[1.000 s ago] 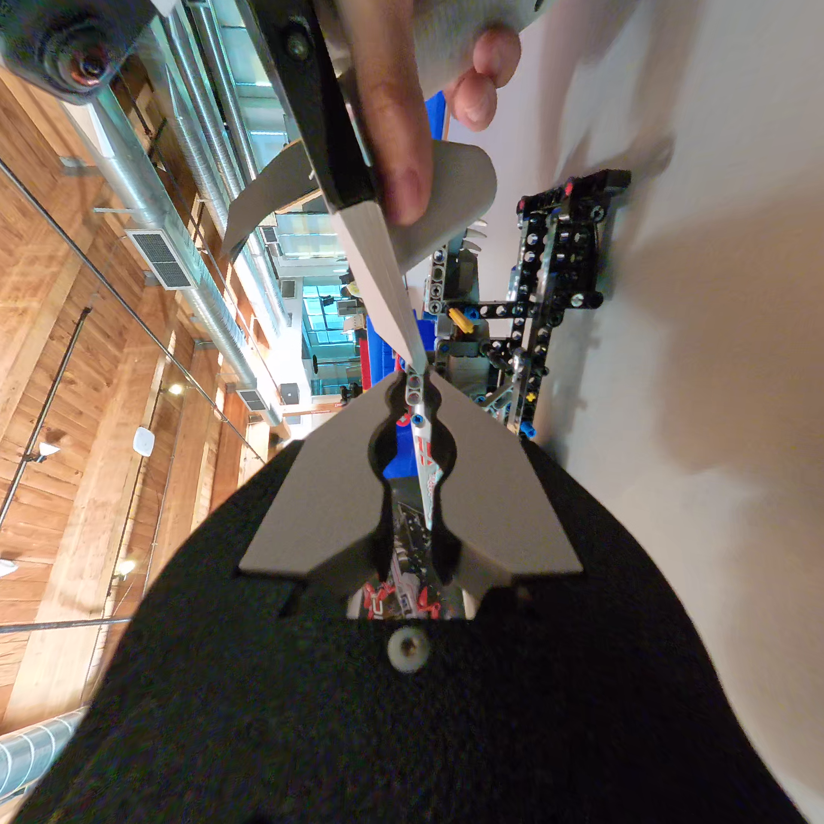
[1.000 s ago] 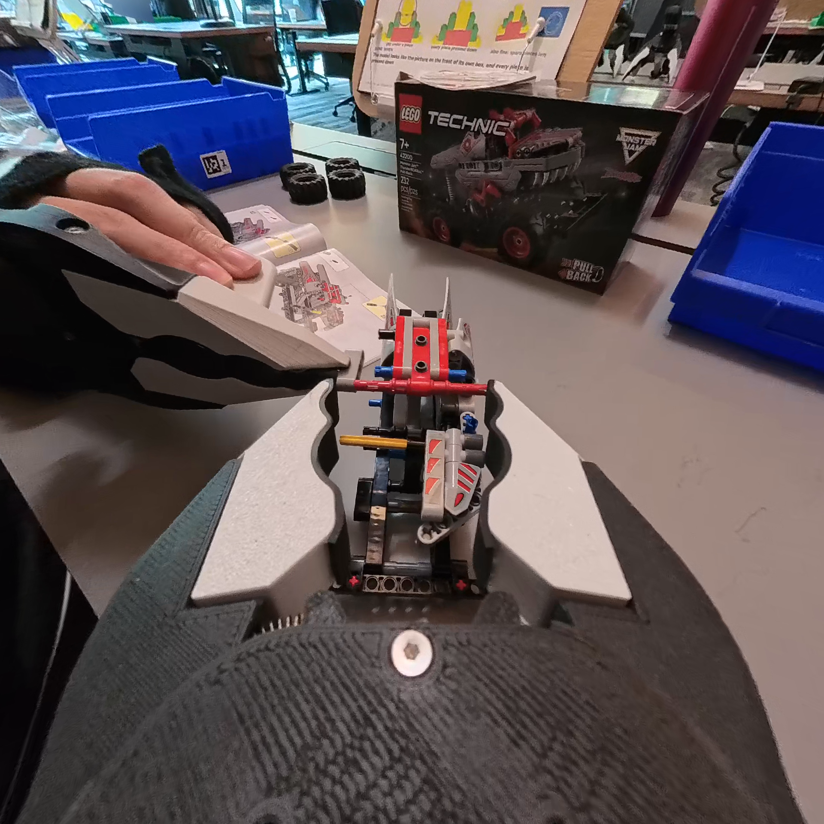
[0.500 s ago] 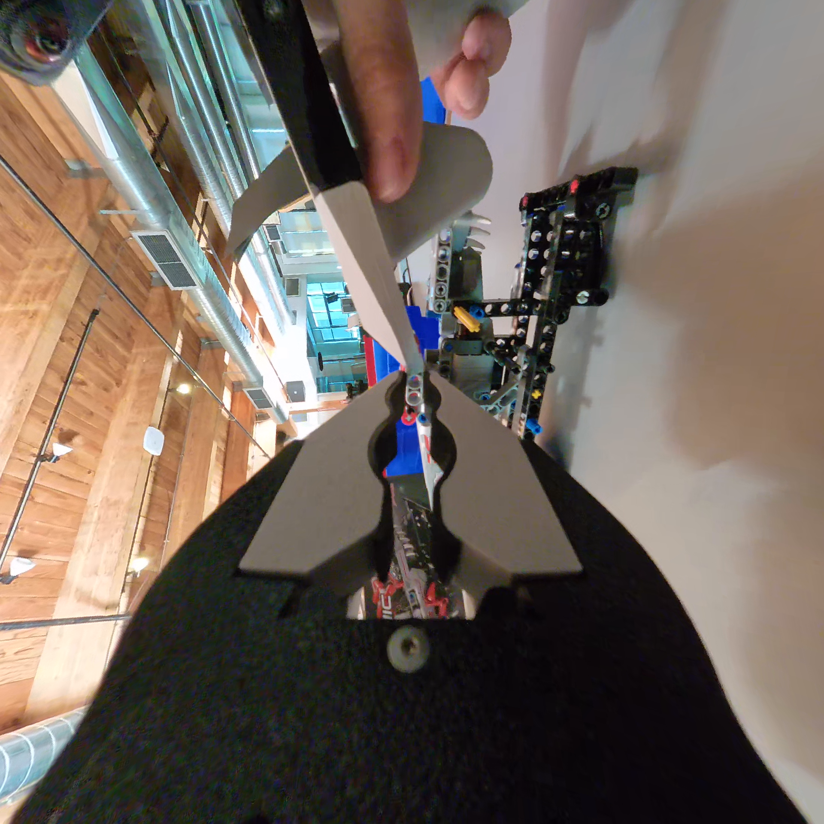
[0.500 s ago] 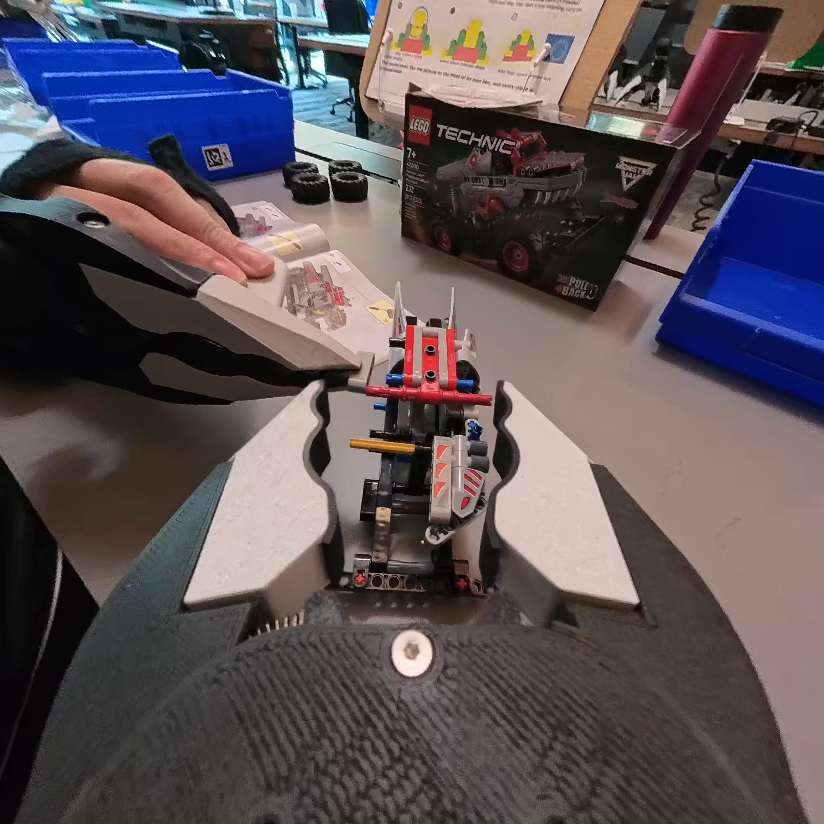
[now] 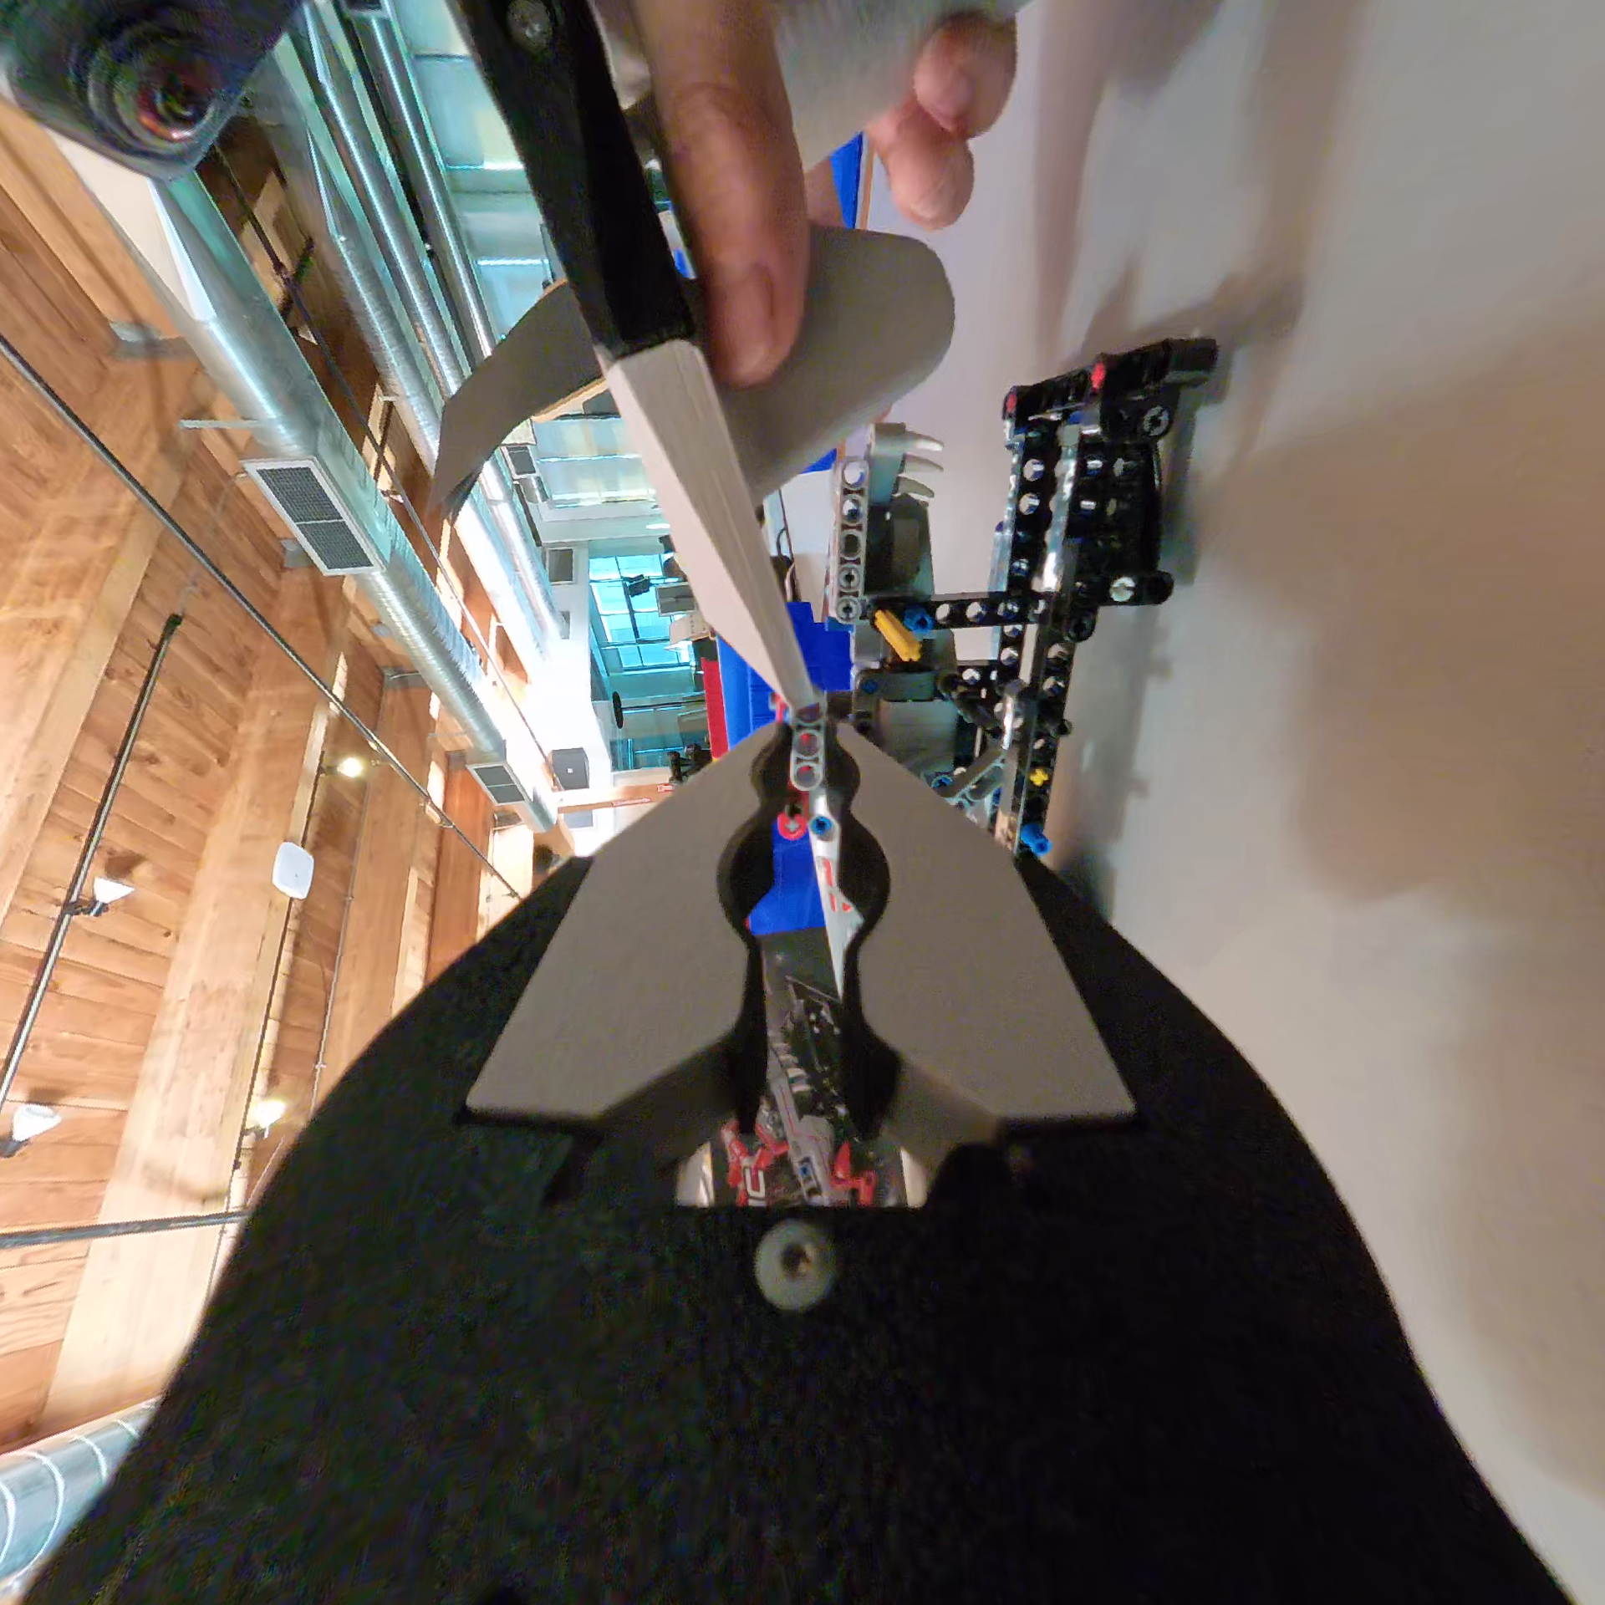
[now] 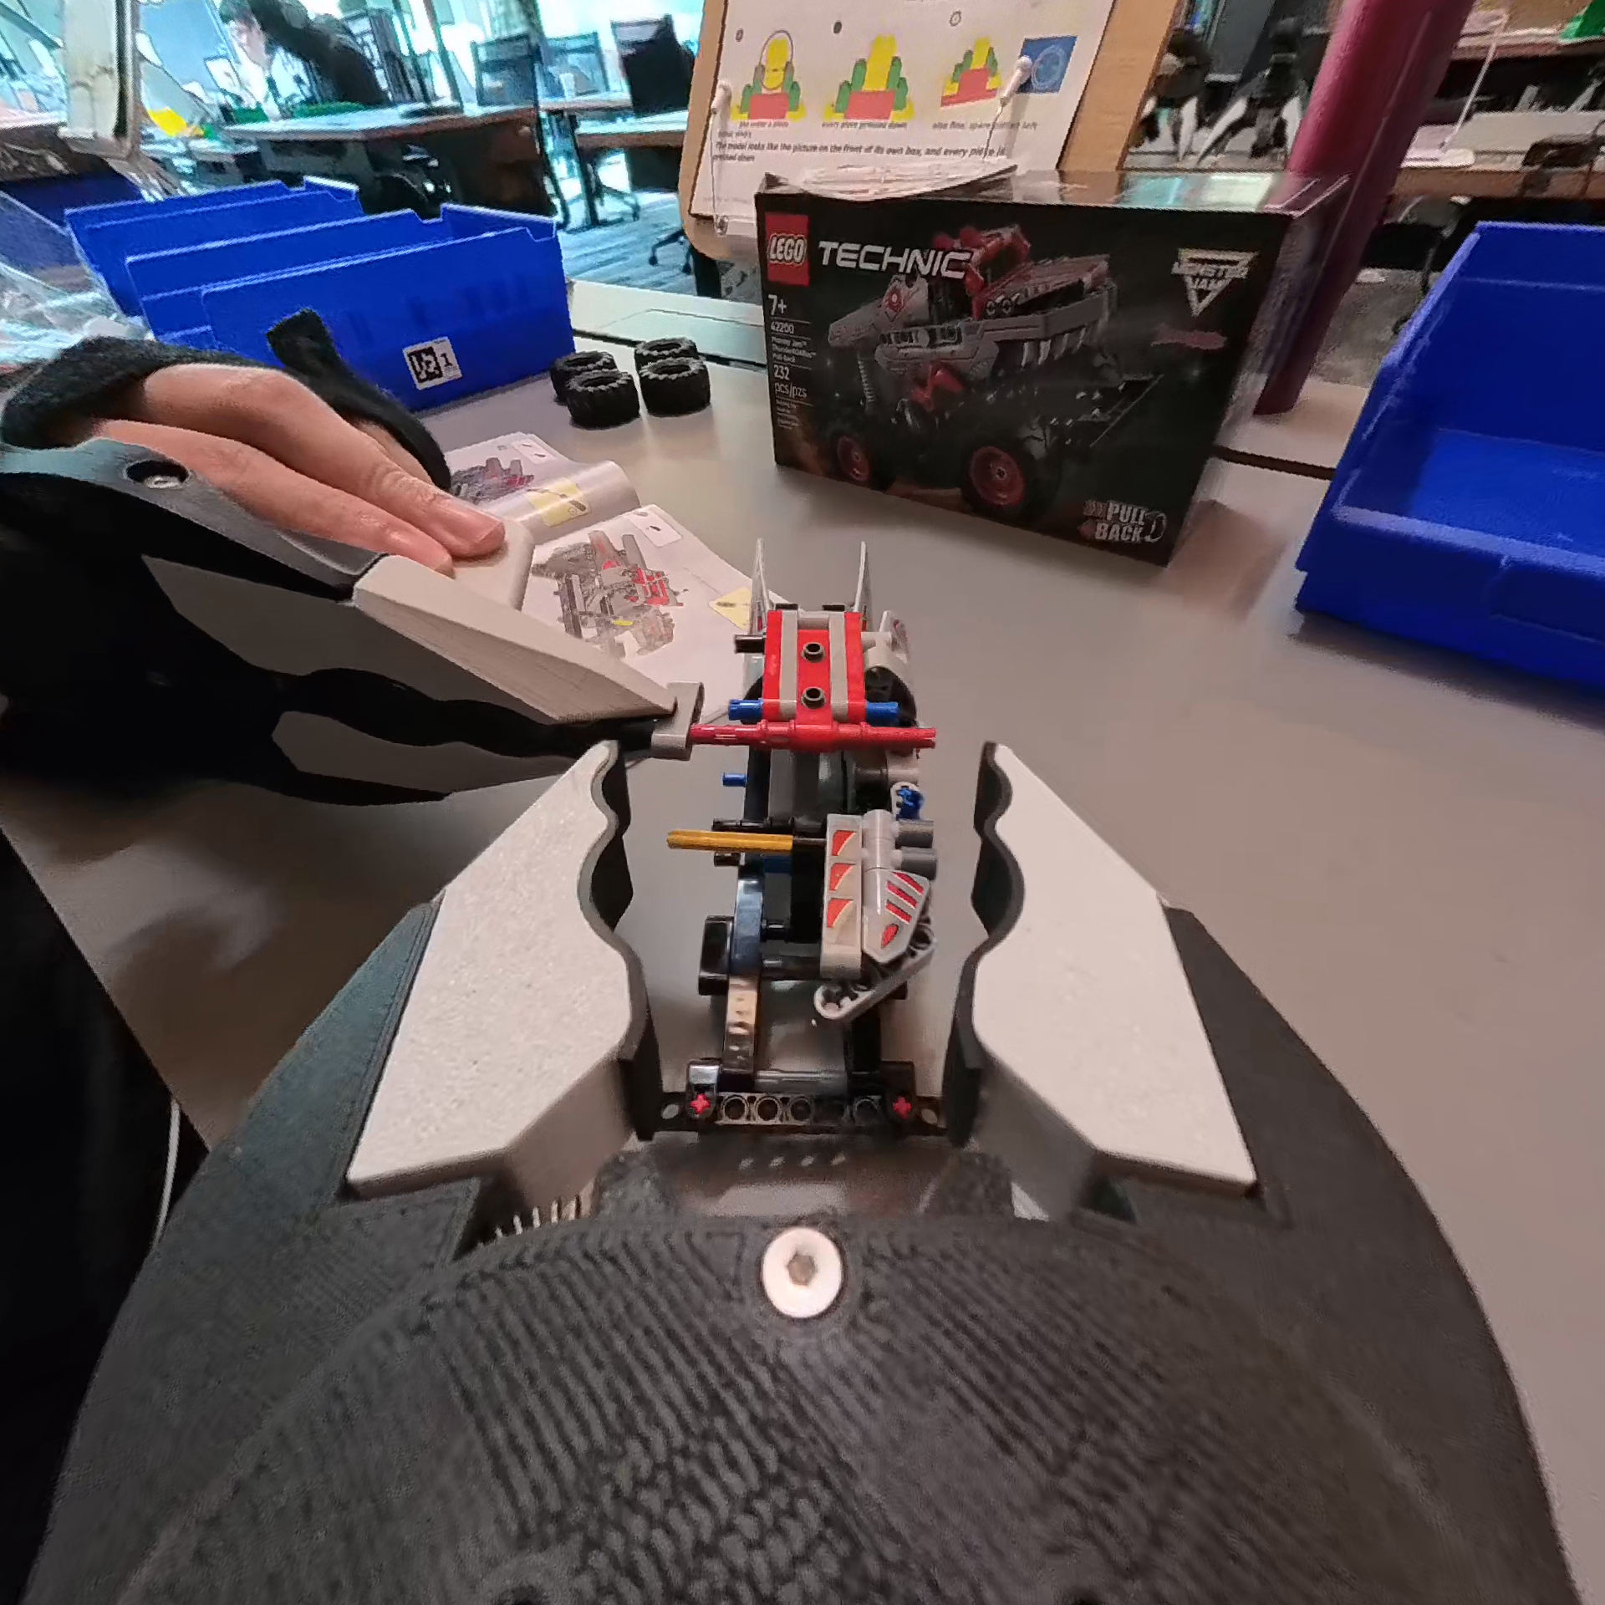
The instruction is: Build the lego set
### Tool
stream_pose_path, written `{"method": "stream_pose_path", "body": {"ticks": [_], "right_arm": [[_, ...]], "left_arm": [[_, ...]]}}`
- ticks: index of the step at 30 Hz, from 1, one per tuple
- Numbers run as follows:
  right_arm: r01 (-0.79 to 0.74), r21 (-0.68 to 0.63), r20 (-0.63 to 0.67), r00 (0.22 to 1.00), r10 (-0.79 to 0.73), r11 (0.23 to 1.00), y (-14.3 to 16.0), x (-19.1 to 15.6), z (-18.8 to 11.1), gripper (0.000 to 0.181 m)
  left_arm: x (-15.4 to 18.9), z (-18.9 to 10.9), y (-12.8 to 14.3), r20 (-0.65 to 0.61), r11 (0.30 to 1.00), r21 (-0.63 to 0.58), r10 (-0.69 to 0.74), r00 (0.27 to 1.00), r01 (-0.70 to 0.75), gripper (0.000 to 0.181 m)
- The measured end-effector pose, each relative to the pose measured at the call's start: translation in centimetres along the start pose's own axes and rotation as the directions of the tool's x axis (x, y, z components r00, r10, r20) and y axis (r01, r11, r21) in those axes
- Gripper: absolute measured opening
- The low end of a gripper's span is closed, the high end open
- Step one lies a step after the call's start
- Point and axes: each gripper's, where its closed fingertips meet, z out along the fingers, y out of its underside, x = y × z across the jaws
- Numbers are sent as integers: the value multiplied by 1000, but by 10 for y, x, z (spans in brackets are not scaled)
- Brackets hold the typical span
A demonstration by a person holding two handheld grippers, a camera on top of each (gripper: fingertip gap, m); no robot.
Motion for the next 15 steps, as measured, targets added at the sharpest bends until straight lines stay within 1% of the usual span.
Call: {"method": "stream_pose_path", "body": {"ticks": [4, 10, 15], "right_arm": [[0, 6, 6, 1000, 0, 1000, 1, 0, 3, 79], [17, 28, 0, 1000, -17, 999, -2, 0, 5, 63], [11, 34, 7, 1000, -11, 999, -1, 1, 4, 63]], "left_arm": [[-2, 4, 3, -4, 1000, -2, -13, 1000, 13, 4], [-5, 11, 8, -4, 1000, 4, -19, 1000, 19, 4], [-8, 15, 12, 5, 1000, 14, -10, 1000, 10, 4]]}}
